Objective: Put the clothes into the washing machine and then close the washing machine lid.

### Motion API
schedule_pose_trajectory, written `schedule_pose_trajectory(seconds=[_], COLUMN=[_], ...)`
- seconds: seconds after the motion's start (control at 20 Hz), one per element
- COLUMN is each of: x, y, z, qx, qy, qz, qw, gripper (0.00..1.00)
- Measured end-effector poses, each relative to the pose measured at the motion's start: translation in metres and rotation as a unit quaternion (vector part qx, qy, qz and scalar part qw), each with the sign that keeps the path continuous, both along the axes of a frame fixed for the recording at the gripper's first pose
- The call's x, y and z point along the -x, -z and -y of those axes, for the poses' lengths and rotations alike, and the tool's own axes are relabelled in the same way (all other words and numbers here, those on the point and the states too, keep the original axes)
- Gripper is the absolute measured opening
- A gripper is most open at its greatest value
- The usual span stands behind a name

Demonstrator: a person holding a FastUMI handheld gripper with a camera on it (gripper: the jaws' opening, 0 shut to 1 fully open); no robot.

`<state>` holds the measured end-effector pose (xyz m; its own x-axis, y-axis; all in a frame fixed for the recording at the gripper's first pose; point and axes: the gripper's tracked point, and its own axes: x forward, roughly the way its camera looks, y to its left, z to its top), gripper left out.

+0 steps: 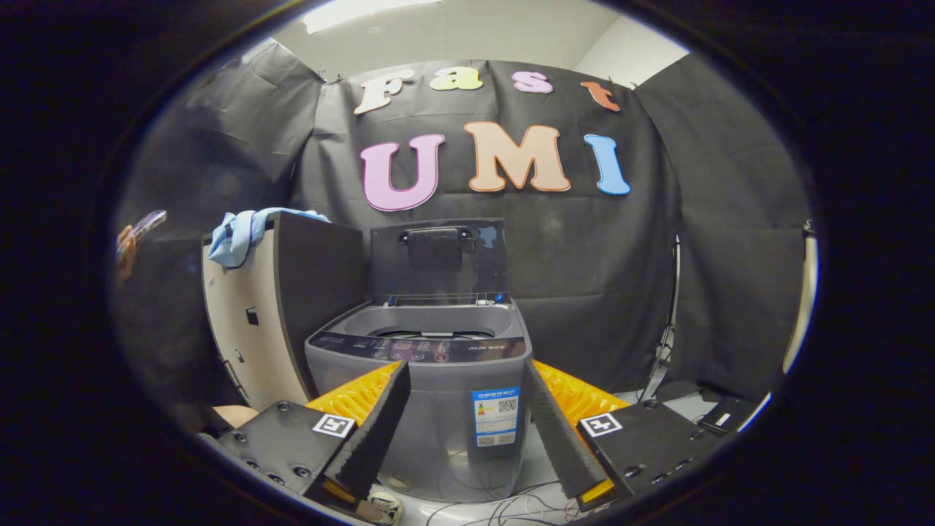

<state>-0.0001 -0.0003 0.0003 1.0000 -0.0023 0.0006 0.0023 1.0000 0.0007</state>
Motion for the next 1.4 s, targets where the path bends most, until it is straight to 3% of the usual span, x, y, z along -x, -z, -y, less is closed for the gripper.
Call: schedule_pose_trajectory(seconds=[1.05,1.4], x=[-0.001,-0.034], y=[-0.003,-0.097], z=[-0.005,-0.071], qx=[0.000,-0.002], qy=[-0.003,-0.043], qz=[0.007,0.067], qw=[1.000,0.997], gripper=[0.96,0.96])
